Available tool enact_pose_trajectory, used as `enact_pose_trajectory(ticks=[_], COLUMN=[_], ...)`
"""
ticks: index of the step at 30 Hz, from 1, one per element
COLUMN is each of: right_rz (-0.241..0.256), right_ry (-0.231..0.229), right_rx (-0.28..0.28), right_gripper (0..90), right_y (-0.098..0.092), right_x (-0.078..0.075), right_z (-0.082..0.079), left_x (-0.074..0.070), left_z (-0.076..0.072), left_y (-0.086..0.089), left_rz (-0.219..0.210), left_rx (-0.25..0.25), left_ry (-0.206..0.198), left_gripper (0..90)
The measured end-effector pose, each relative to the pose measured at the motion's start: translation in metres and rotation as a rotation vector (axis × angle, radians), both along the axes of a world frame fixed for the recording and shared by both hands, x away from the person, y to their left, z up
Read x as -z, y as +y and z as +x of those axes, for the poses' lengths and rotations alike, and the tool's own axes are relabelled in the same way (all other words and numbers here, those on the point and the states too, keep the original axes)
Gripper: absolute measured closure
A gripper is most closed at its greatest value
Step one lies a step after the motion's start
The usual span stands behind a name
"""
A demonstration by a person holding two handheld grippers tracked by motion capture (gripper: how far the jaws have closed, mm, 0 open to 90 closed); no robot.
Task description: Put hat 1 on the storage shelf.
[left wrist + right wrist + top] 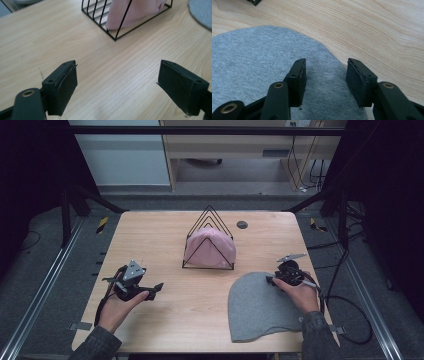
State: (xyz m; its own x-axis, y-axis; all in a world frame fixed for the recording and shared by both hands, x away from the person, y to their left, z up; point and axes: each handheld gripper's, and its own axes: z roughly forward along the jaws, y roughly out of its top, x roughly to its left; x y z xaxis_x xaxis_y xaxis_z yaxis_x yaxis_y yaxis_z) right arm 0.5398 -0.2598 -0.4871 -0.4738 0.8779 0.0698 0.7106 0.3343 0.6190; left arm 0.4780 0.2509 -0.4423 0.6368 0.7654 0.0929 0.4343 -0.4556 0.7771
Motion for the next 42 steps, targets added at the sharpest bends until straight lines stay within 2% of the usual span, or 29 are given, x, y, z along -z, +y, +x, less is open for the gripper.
enact_pose_trajectory(ticks=[3,5,7,11,13,15,22,25,29,36,42], right_rz=[-0.023,-0.017,-0.031,0.001,-0.007,-0.015,0.009,0.009,0.032,0.057,0.083], right_ry=[-0.008,0.001,-0.01,-0.005,-0.005,-0.007,-0.081,-0.113,-0.156,-0.221,-0.261], right_rx=[-0.002,-0.009,-0.016,-0.034,-0.048,-0.061,-0.098,-0.124,-0.152,-0.203,-0.224], right_gripper=[55.1,61.5,68.4,83.5,86.0,86.9,87.1,87.2,87.3,87.3,87.3], right_y=[0.001,0.0,0.0,0.001,0.002,0.004,0.014,0.018,0.027,0.038,0.045], right_x=[0.0,0.0,0.0,0.001,0.001,-0.001,-0.019,-0.025,-0.036,-0.052,-0.066], right_z=[-0.002,-0.003,-0.005,-0.008,-0.009,-0.011,-0.029,-0.034,-0.04,-0.046,-0.051], left_x=[0.004,0.008,0.01,0.011,0.012,0.013,0.013,0.013,0.014,0.015,0.017], left_z=[0.001,0.001,0.002,0.003,0.003,0.003,0.002,0.001,0.0,-0.001,-0.001], left_y=[0.004,0.006,0.005,0.002,0.001,0.002,0.004,0.002,-0.002,-0.005,-0.008], left_rz=[-0.007,-0.02,-0.025,-0.024,-0.031,-0.034,-0.049,-0.05,-0.046,-0.037,-0.032], left_rx=[-0.022,-0.036,-0.034,-0.023,-0.021,-0.02,-0.018,-0.01,0.015,0.031,0.049], left_ry=[0.018,0.038,0.046,0.056,0.069,0.074,0.092,0.095,0.104,0.112,0.121], left_gripper=[14.9,14.9,14.9,14.9,14.9,14.6,13.1,12.7,12.0,11.4,11.3])
